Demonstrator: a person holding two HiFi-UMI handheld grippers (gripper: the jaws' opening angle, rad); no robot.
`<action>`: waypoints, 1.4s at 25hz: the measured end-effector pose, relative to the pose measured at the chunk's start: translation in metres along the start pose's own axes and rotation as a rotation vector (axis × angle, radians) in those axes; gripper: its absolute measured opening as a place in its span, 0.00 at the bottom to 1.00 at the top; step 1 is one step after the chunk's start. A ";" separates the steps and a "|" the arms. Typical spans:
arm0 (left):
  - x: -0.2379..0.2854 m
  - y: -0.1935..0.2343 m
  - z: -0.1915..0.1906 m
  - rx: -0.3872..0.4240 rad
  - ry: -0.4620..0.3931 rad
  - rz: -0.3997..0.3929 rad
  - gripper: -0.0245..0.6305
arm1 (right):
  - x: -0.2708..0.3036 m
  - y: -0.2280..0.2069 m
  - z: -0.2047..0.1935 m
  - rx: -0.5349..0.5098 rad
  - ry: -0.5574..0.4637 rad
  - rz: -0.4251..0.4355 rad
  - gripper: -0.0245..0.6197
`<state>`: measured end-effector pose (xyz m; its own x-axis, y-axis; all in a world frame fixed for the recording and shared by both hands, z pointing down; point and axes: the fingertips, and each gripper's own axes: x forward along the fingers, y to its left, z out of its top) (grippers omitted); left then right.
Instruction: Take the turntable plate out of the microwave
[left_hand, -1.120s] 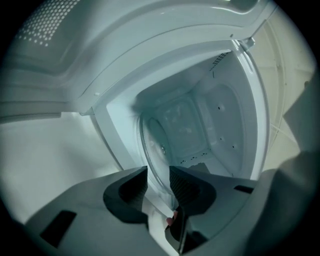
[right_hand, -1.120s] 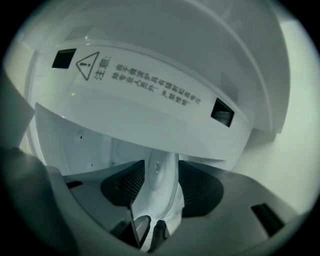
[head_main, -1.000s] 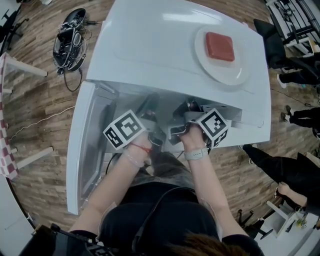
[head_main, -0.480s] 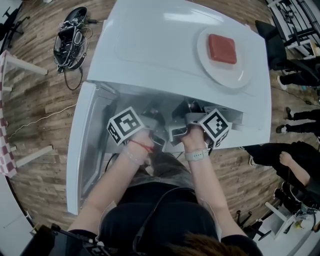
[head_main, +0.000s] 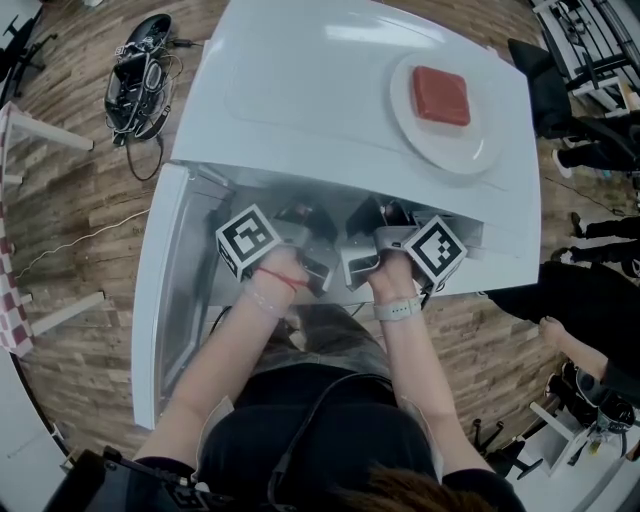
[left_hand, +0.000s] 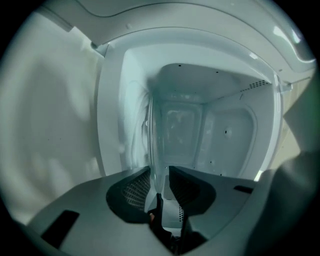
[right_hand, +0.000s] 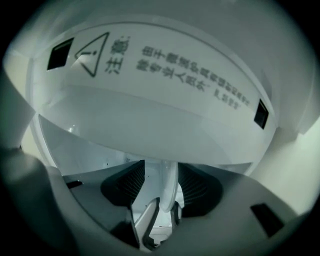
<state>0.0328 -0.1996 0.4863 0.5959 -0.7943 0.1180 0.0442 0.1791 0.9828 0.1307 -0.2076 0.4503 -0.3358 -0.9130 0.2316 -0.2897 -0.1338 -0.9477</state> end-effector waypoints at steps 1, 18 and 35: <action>0.000 0.000 0.000 -0.015 -0.005 -0.007 0.22 | -0.001 0.001 0.000 -0.011 0.006 0.003 0.38; -0.009 0.015 0.005 -0.077 -0.012 0.038 0.10 | -0.010 -0.022 -0.023 -0.122 0.093 -0.087 0.38; -0.015 0.014 -0.013 -0.154 0.032 -0.008 0.10 | 0.013 -0.031 -0.026 0.006 0.096 -0.079 0.15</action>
<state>0.0349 -0.1780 0.4961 0.6204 -0.7775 0.1028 0.1698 0.2612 0.9502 0.1119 -0.2055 0.4885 -0.3968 -0.8584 0.3250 -0.3134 -0.2062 -0.9270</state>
